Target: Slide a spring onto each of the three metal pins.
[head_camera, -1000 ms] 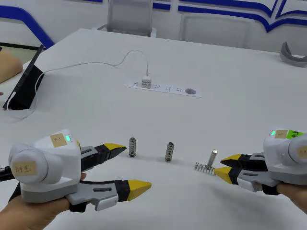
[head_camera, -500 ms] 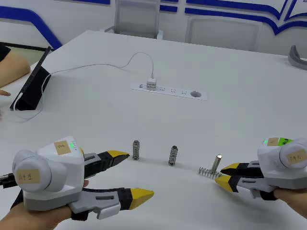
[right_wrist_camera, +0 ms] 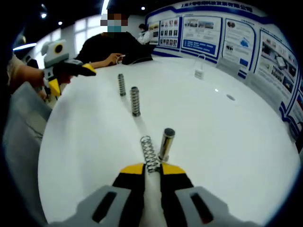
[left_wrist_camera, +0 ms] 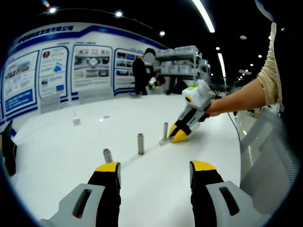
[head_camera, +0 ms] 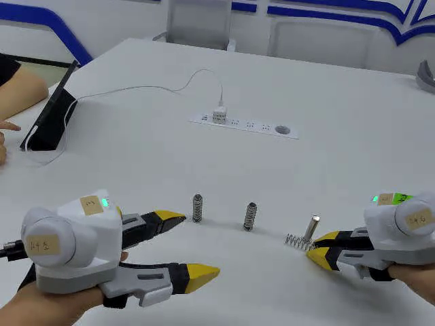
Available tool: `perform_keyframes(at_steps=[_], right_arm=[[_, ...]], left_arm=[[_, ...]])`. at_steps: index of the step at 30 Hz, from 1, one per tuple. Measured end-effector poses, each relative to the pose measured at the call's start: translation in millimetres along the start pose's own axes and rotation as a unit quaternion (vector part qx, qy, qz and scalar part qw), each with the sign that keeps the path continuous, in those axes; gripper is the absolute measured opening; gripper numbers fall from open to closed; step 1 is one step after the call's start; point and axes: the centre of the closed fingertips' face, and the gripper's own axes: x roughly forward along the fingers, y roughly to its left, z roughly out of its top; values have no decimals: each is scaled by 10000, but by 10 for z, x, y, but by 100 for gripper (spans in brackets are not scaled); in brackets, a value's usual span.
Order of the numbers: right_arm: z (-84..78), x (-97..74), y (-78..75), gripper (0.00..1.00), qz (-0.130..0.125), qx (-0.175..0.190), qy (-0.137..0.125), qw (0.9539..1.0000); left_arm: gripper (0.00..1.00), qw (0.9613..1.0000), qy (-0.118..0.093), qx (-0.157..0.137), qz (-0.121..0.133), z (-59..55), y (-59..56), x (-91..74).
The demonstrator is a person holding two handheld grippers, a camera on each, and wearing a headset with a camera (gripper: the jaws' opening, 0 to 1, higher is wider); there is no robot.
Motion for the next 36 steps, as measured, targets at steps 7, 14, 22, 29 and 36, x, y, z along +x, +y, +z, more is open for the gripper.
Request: perform_keyframes(at_steps=[7,14,22,29,36], right_arm=[[5,2,29,12,25,57,7,10000],[33,-28,58,12,67,65,-14,10000],[86,-95,150,11,164,93,-88,9998],[184,-184,262,11,279,40,-216,9994],[343,-277,449,11,541,-191,-341,9978]], left_arm=[[59,10000,32,27,-88,-10,-53,29],[59,9998,58,62,-202,-16,-120,84],[58,9991,112,174,-381,-3,-215,169],[56,9979,172,299,-540,-4,-288,269],[54,9967,184,402,-686,18,-332,358]])
